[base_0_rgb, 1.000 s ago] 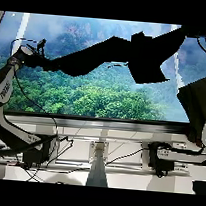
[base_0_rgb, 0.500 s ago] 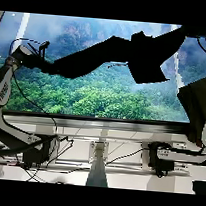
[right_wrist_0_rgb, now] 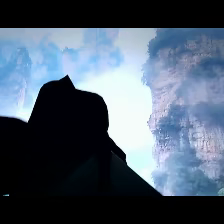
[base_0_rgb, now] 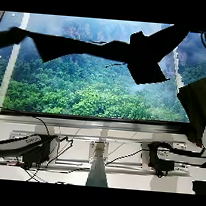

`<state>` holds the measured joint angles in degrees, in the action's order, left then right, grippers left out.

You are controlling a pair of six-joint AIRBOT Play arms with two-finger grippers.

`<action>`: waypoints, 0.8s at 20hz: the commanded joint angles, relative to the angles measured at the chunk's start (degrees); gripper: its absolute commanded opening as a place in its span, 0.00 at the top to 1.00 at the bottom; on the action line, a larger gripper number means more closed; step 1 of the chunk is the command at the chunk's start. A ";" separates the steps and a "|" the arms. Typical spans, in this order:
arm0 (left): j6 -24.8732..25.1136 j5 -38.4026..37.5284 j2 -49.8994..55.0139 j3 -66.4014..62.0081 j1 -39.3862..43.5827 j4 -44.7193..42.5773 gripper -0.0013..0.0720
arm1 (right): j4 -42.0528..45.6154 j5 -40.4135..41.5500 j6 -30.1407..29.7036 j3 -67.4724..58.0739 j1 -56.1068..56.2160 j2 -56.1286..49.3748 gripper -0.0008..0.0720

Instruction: Fold the clothes and pants, and hang the long-sleeved shirts on hangers.

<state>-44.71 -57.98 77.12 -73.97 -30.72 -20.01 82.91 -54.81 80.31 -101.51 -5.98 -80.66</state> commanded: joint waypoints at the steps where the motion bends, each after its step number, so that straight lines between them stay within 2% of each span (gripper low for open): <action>1: -4.55 11.52 -6.29 -0.07 -7.34 6.49 0.97 | 3.23 3.80 0.02 -2.14 -0.57 3.30 0.96; 4: -5.44 17.27 -10.49 -0.07 -10.47 5.49 0.98 | 4.52 2.10 0.04 -3.58 -3.63 7.61 0.96; 6: -5.51 16.81 -12.33 -0.04 -12.39 -1.92 0.97 | 4.52 -5.49 1.09 -3.50 -7.04 9.44 0.96; 7: -6.82 15.61 -12.66 -0.02 -13.07 -8.46 0.97 | 4.48 -11.19 1.75 -2.49 -9.07 10.27 0.96; 9: -14.29 12.15 -12.33 0.42 -13.66 -26.18 0.97 | 4.33 -14.95 4.66 5.31 -12.74 13.88 0.96; 11: -15.10 6.75 -12.33 3.30 -13.40 -44.52 0.97 | 4.33 -15.10 4.70 17.77 -14.91 19.80 0.96; 13: -16.20 1.29 -12.33 8.24 -13.55 -59.25 0.97 | 3.96 -15.72 4.76 32.52 -15.17 27.54 0.96; 15: -19.08 -0.94 -12.33 13.60 -13.86 -69.09 0.97 | 0.79 -15.87 6.14 47.28 -14.99 36.17 0.96; 16: -19.67 -1.22 -12.31 15.69 -13.94 -71.32 0.97 | -1.03 -16.24 6.58 53.11 -14.99 40.04 0.96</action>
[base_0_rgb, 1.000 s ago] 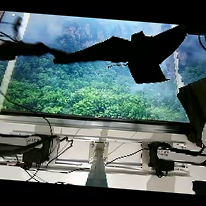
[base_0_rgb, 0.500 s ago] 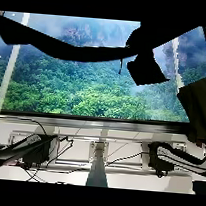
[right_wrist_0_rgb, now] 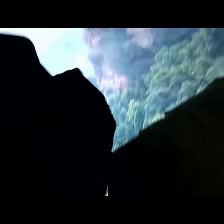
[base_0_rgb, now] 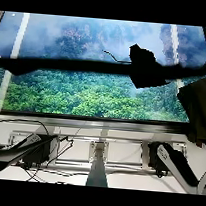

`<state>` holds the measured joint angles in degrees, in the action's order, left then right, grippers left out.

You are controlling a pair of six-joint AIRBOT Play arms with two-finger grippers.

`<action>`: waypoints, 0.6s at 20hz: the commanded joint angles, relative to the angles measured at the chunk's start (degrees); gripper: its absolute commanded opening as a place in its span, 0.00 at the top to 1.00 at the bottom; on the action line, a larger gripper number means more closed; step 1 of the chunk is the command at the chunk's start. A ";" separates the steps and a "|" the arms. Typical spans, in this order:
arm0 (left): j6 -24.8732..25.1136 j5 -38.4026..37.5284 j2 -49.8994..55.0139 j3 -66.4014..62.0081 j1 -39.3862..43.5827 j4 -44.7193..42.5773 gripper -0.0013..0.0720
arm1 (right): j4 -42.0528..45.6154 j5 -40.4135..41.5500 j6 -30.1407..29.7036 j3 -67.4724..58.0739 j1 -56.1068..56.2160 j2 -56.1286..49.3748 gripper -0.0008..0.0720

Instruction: Fold the clothes and pants, and hang the long-sleeved shirts on hangers.

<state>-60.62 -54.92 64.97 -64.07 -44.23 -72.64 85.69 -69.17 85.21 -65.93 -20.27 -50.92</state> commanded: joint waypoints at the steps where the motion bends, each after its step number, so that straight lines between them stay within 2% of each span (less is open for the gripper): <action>1: -3.74 -4.22 -0.15 7.50 -0.59 -19.08 0.97 | -5.11 -2.29 2.45 22.51 -0.70 13.86 0.96; 5: -3.72 -2.05 0.07 9.03 -0.57 -21.75 0.97 | -5.16 -10.12 4.76 33.97 -0.70 23.65 0.96; 9: -3.74 -0.90 0.07 9.03 -0.59 -31.58 0.97 | 0.17 -20.15 4.70 34.49 -0.70 24.50 0.96; 12: -3.74 1.55 0.09 9.03 -0.55 -31.89 0.97 | 0.28 -24.02 3.65 34.51 -0.70 24.44 0.96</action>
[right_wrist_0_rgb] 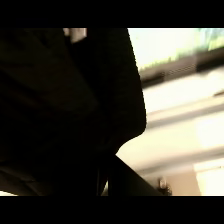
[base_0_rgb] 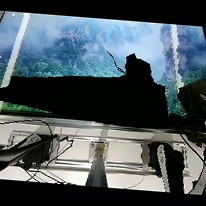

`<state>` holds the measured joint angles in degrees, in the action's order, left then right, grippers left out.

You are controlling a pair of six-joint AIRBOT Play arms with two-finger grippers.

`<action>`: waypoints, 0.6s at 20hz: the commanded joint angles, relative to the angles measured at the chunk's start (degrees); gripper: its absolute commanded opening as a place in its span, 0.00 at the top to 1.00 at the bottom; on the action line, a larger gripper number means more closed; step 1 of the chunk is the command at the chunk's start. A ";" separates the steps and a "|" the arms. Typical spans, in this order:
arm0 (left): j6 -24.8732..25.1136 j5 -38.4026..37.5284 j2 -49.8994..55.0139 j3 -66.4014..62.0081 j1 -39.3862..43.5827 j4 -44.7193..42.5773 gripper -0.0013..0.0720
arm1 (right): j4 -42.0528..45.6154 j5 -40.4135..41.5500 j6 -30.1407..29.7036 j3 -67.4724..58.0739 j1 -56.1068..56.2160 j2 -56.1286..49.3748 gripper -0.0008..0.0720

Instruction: Fold the clothes and pants, and hang the long-sleeved shirts on hangers.

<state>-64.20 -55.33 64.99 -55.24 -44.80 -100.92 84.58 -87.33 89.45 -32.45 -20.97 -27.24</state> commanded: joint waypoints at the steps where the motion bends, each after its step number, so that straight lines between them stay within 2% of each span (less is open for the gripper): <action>1: -0.15 2.73 0.07 0.20 0.07 -3.52 0.97 | 1.38 -6.38 -0.59 1.03 0.00 0.76 0.96; 2: -0.15 3.32 0.07 0.22 0.07 -3.39 0.97 | 1.36 -6.36 -0.59 1.03 0.00 0.76 0.96; 3: -0.13 3.56 0.13 0.22 0.07 -3.39 0.97 | 1.16 -5.81 -0.59 1.03 0.00 0.76 0.92; 4: -0.13 3.58 0.35 0.22 0.07 -3.39 0.97 | 1.16 -4.87 -0.59 1.03 0.00 0.76 0.65; 5: -0.15 3.58 0.70 0.22 0.07 -3.39 0.97 | 1.16 -3.23 -0.61 1.03 0.00 0.76 0.25; 6: -0.15 3.48 0.96 0.22 0.07 -3.39 0.95 | 0.92 -0.90 -0.61 1.01 0.00 0.76 0.04; 7: -0.17 3.43 1.05 0.22 0.07 -3.21 0.89 | 0.22 2.58 -0.59 1.01 0.00 0.76 0.03; 8: -0.17 3.45 1.05 0.22 0.07 -2.34 0.56 | -1.09 6.40 -0.59 1.01 0.00 0.74 0.03; 9: -0.44 3.61 1.05 0.22 0.11 -1.40 0.10 | -3.17 10.43 -0.61 0.98 0.00 0.55 0.03; 10: -2.89 4.02 1.05 0.17 0.13 -0.22 0.02 | -5.44 13.77 -0.74 0.87 0.00 -0.15 0.04; 12: -7.15 4.48 1.05 0.11 0.85 2.71 0.02 | -11.39 20.37 -4.39 0.74 0.00 -3.26 0.04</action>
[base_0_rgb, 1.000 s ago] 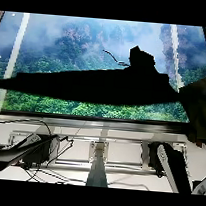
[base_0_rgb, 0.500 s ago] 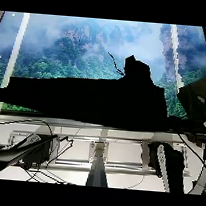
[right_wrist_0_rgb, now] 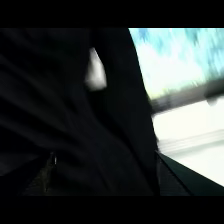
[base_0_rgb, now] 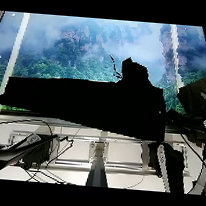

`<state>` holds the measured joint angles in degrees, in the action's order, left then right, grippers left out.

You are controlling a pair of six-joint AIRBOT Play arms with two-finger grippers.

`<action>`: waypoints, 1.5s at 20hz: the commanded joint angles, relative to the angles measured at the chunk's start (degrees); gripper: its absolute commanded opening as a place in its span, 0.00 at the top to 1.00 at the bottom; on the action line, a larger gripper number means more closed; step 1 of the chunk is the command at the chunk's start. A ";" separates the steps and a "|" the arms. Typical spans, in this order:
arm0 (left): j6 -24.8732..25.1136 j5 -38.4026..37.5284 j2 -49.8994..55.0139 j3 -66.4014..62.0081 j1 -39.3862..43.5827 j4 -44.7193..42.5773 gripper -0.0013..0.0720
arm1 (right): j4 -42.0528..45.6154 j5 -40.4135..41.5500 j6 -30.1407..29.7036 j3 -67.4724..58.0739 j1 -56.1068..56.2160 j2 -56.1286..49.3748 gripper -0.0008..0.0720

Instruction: Fold the clothes and pants, and hang the long-sleeved shirts on hangers.

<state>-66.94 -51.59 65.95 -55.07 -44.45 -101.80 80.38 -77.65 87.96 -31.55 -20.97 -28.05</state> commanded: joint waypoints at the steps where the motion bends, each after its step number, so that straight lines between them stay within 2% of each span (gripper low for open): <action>1: -4.68 1.01 0.09 -0.07 1.31 5.95 0.02 | -10.67 13.75 -4.81 -0.59 0.00 -5.03 0.04; 4: -4.70 2.29 0.09 -0.09 6.51 14.21 0.02 | -19.19 20.33 -12.09 -4.09 1.33 -15.13 0.04; 7: -4.70 5.01 0.09 -0.07 13.81 20.26 0.02 | -20.26 22.01 -12.83 -12.04 8.07 -28.52 0.04; 12: -4.70 7.80 0.17 -0.07 24.65 21.31 0.03 | -19.45 25.62 -16.76 -28.04 22.67 -47.98 0.04; 15: -4.70 7.80 0.52 -0.07 27.82 21.31 0.03 | -14.10 27.39 -16.76 -35.85 29.83 -57.48 0.04; 19: -4.70 7.63 1.31 -0.02 28.87 21.33 0.03 | -0.59 29.42 -16.96 -42.03 34.91 -66.36 0.04; 20: -4.72 7.63 1.51 -0.02 28.87 21.35 0.03 | 1.31 30.60 -16.68 -43.12 35.08 -67.73 0.08; 22: -4.72 7.63 1.97 0.00 28.87 21.35 0.03 | 2.82 32.04 -16.44 -44.59 34.91 -69.46 0.22; 25: -4.72 7.58 2.58 0.00 28.87 21.35 0.03 | 6.43 33.18 -16.33 -44.70 34.88 -70.49 0.23; 26: -4.72 7.56 2.78 0.00 28.87 21.68 0.03 | 7.67 33.31 -15.08 -44.70 34.88 -70.71 0.29; 27: -4.72 7.48 2.91 0.00 28.87 22.53 0.03 | 8.15 33.31 -14.51 -44.70 34.88 -70.82 0.54; 28: -4.72 7.48 2.95 0.04 28.87 23.63 0.03 | 8.13 33.38 -14.53 -44.70 34.88 -70.82 0.83; 29: -4.72 7.50 2.95 0.04 28.87 25.05 0.03 | 8.09 33.73 -14.53 -44.72 34.88 -70.75 0.96; 30: -4.72 7.50 2.95 0.04 28.87 26.14 0.03 | 8.02 33.59 -14.53 -45.03 35.01 -70.73 0.96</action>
<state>-71.68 -44.07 68.71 -55.05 -15.59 -78.50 86.74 -44.86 72.73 -76.07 13.85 -98.37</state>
